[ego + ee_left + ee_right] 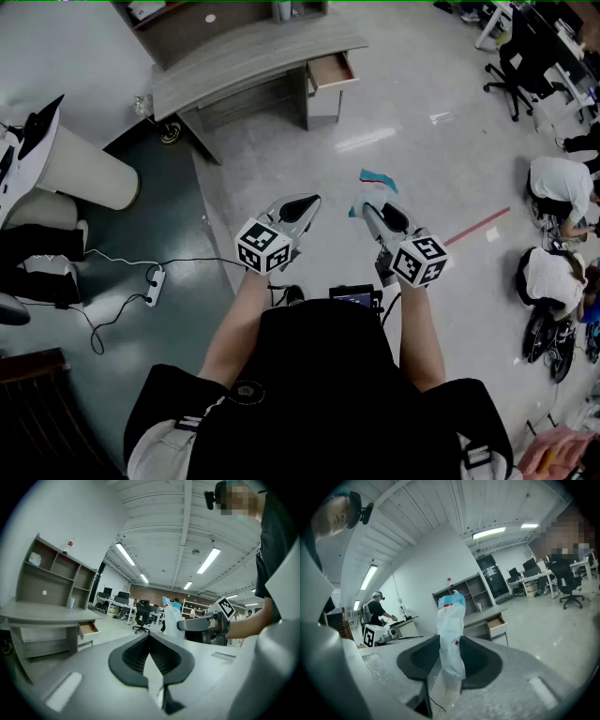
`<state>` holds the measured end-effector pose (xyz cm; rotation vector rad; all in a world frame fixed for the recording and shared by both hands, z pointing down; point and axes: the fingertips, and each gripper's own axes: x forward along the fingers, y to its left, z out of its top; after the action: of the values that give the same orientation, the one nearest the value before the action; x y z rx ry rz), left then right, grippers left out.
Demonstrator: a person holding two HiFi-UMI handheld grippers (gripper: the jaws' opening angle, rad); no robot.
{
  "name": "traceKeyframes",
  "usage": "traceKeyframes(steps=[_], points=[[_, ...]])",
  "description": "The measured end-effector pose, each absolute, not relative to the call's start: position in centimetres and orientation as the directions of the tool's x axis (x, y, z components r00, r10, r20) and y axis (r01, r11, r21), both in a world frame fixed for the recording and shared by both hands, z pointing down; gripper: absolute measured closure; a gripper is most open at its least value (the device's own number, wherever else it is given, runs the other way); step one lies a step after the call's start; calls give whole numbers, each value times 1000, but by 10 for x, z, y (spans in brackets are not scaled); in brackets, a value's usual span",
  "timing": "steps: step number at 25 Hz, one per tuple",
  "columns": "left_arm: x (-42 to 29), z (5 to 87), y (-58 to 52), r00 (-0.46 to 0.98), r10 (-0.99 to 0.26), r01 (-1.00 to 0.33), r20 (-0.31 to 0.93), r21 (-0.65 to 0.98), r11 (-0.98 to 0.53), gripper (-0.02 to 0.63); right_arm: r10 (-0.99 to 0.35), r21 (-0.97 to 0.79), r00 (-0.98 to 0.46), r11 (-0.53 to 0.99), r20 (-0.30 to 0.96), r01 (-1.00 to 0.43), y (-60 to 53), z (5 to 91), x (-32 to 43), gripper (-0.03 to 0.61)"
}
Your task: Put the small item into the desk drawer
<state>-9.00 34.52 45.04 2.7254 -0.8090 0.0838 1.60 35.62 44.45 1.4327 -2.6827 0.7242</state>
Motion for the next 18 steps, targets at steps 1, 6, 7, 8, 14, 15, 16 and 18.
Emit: traceKeyframes(steps=[1, 6, 7, 8, 14, 15, 16, 18], points=[[-88, 450, 346, 840, -524, -542, 140, 263, -798, 623, -781, -390, -581, 473, 229, -790, 357, 445, 16, 439], [-85, 451, 349, 840, -520, -543, 156, 255, -800, 623, -779, -387, -580, 471, 239, -792, 361, 446, 15, 439], [-85, 452, 349, 839, -521, -544, 158, 255, -799, 623, -779, -386, -579, 471, 239, -793, 361, 446, 15, 437], [-85, 452, 349, 838, -521, -545, 159, 256, -798, 623, -780, -385, -578, 471, 240, -794, 362, 446, 15, 437], [-83, 447, 352, 851, -505, -525, 144, 265, -809, 622, -784, -386, -574, 466, 236, -796, 363, 444, 17, 437], [-83, 446, 353, 854, -501, -519, 137, 270, -811, 620, -785, -389, -574, 465, 235, -795, 363, 443, 17, 437], [-84, 446, 354, 856, -500, -516, 131, 275, -811, 616, -785, -390, -573, 464, 234, -795, 364, 444, 17, 437], [-85, 445, 355, 856, -502, -516, 125, 282, -809, 612, -786, -392, -571, 461, 237, -796, 365, 445, 17, 437]])
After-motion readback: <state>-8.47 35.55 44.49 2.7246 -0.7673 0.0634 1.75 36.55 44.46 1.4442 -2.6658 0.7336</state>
